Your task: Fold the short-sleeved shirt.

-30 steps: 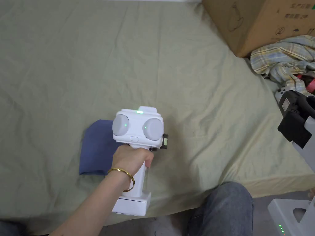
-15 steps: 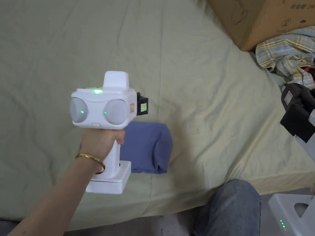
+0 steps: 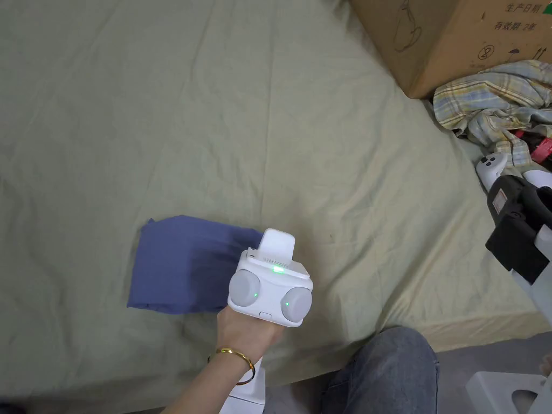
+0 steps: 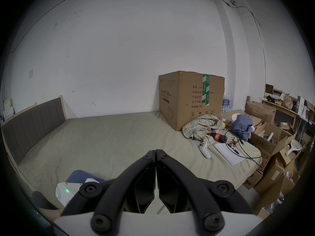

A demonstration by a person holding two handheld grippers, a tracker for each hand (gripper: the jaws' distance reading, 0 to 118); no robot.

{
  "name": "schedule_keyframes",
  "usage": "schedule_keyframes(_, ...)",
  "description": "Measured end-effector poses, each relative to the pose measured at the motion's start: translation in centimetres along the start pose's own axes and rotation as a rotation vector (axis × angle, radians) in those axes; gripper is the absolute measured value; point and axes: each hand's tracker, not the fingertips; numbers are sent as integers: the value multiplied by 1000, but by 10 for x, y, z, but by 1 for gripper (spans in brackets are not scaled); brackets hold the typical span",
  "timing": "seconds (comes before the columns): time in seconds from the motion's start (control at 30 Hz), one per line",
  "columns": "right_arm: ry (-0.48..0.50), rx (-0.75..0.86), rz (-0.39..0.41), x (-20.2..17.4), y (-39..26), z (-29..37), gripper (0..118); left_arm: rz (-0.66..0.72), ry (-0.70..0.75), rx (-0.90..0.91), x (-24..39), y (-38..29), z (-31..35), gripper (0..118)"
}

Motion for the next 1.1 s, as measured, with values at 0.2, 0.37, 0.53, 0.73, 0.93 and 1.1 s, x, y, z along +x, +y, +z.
schedule_keyframes(0.2,22,8,5,2,1,-4,0,294,-209,60,-63,22,39,0)
schedule_keyframes(0.37,99,48,30,-34,9,-13,0,328,-104,404,-138,29,124,0)
schedule_keyframes(0.53,215,32,-10,-101,-2,-45,0,295,122,581,-186,2,189,0)
schedule_keyframes(0.73,311,-101,-6,-185,-58,-97,0,247,249,639,-199,-32,215,0)
schedule_keyframes(0.93,293,-339,7,-233,-131,-138,0,287,250,606,-206,-48,215,0)
schedule_keyframes(1.1,290,-464,98,-251,-174,-154,0,315,238,583,-211,-52,207,0)
